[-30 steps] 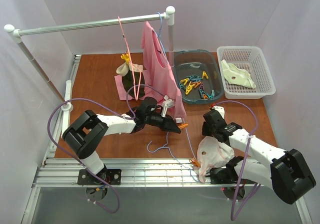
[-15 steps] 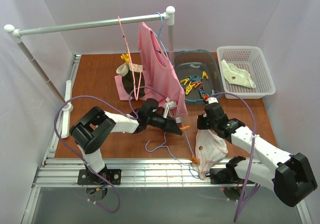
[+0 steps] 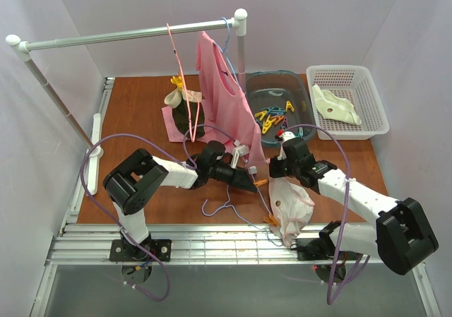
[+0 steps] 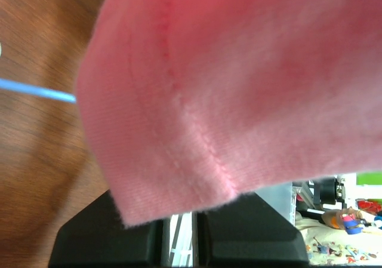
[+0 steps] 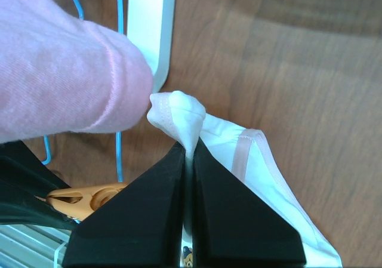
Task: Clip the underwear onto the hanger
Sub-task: Clamp the underwear onto the hanger.
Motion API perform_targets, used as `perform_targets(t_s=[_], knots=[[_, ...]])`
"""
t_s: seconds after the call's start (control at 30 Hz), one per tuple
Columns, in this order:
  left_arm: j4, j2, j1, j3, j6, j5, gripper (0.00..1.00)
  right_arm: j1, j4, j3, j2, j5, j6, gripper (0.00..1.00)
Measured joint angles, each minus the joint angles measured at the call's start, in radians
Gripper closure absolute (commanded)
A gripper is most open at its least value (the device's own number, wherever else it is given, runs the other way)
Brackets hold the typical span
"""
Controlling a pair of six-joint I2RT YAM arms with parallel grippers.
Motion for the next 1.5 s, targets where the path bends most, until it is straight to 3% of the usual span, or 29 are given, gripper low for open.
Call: perform_targets(t_s=[0.27, 0.3, 0.4, 0.63, 0.77, 0.83, 0.9, 0.97, 1.07, 1.37, 1.5], knots=[[0.005, -0.002, 0.0, -0.04, 0.0, -0.03, 1.0, 0.002, 0.065, 0.0, 0.034, -0.087, -0.006, 0.92], [0.005, -0.003, 0.0, -0.049, 0.0, -0.034, 1.0, 0.004, 0.074, 0.0, 0.037, -0.098, -0.006, 0.83], [0.003, -0.011, 0.0, -0.077, 0.0, -0.052, 1.0, 0.008, 0.103, 0.0, 0.048, -0.118, -0.011, 0.68], [-0.035, -0.057, 0.0, -0.093, 0.011, -0.088, 1.0, 0.019, 0.117, 0.0, 0.053, -0.079, -0.026, 0.47], [-0.056, -0.1, 0.004, -0.093, 0.023, -0.107, 1.0, 0.019, 0.116, -0.005, 0.0, -0.002, -0.03, 0.48], [-0.06, -0.112, 0.008, -0.094, 0.026, -0.11, 1.0, 0.019, 0.116, -0.01, -0.018, 0.028, -0.034, 0.67], [-0.061, -0.115, 0.013, -0.096, 0.028, -0.114, 1.0, 0.019, 0.117, -0.012, -0.018, 0.039, -0.034, 0.79], [-0.061, -0.115, 0.019, -0.104, 0.029, -0.118, 1.0, 0.02, 0.127, -0.023, -0.011, 0.039, -0.044, 0.81], [-0.06, -0.115, 0.024, -0.119, 0.028, -0.121, 1.0, 0.021, 0.136, -0.047, 0.0, 0.033, -0.05, 0.8], [-0.061, -0.117, 0.032, -0.132, 0.027, -0.128, 1.0, 0.026, 0.198, -0.066, 0.101, 0.007, -0.061, 0.62], [-0.061, -0.118, 0.032, -0.132, 0.027, -0.129, 1.0, 0.03, 0.235, -0.073, 0.137, -0.003, -0.066, 0.64]])
